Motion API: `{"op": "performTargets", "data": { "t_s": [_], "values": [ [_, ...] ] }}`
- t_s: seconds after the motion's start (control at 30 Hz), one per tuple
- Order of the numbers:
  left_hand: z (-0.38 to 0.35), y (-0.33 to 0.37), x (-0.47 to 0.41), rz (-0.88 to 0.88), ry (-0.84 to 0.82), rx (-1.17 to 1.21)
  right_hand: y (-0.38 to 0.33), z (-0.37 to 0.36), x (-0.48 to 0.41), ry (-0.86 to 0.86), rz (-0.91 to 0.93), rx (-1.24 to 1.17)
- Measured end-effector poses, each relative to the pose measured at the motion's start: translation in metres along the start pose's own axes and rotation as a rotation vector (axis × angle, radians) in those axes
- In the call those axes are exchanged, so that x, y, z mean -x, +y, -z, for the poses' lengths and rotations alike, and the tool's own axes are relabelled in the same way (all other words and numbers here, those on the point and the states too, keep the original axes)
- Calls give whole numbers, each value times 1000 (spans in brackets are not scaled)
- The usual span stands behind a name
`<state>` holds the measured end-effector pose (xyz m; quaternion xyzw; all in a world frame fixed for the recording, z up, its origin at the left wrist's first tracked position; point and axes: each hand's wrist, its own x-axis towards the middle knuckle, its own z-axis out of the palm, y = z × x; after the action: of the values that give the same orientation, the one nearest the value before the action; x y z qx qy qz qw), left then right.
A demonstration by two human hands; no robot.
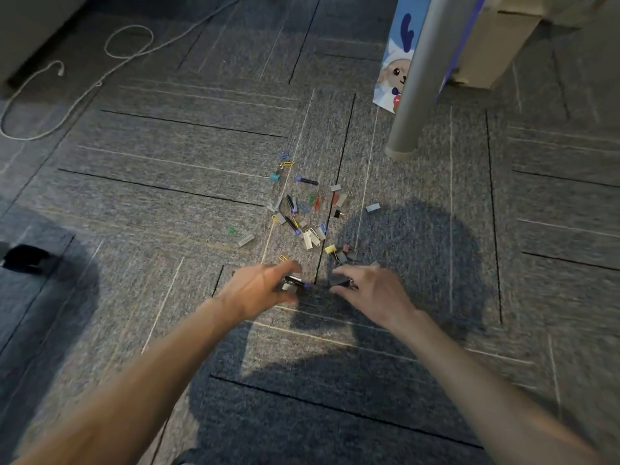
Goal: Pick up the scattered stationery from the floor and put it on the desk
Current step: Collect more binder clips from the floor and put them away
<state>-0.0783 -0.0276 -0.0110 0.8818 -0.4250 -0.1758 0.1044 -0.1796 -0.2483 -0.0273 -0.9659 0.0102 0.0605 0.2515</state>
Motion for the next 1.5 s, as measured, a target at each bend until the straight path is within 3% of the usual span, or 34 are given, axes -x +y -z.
{"op": "performTargets", "data": {
  "t_s": [0.17,0.23,0.3,0.37,0.43,0.53,0.7,0.83,0.93,1.03,1.13,1.2,1.33,1.5],
  "values": [
    [-14,-5,-8,-44,31,-23,2,1,-8,-84,6,63],
    [-14,-6,-9,-8,-28,-15,2,3,-9,-149,-54,-2],
    [-8,-4,-14,89,-148,28,-3,7,-7,-163,-160,-262],
    [2,2,-22,168,-299,5,-9,13,-3,-100,-279,-721],
    [9,7,-30,138,-368,-76,-14,15,4,-38,-368,-1177],
    [15,8,-38,69,-406,-156,-14,14,12,6,-413,-1572],
    [17,2,-37,-63,-422,-301,-5,10,20,-123,-426,-1680],
    [7,-7,-27,-48,-323,-211,-9,10,25,-185,-462,-1722],
    [-2,-4,-18,134,-243,172,-11,15,22,-147,-494,-1729],
    [-1,7,-10,457,-61,997,-9,20,15,-24,-564,-1837],
    [2,19,-4,493,114,1698,-12,20,5,64,-630,-2012],
    [2,24,-3,470,198,1862,-15,18,-2,71,-650,-2032],
    [2,28,-4,487,209,2080,-23,15,-8,9,-665,-1969],
    [4,31,-11,566,186,1932,-23,10,-14,-86,-621,-1788]
  ]
}}
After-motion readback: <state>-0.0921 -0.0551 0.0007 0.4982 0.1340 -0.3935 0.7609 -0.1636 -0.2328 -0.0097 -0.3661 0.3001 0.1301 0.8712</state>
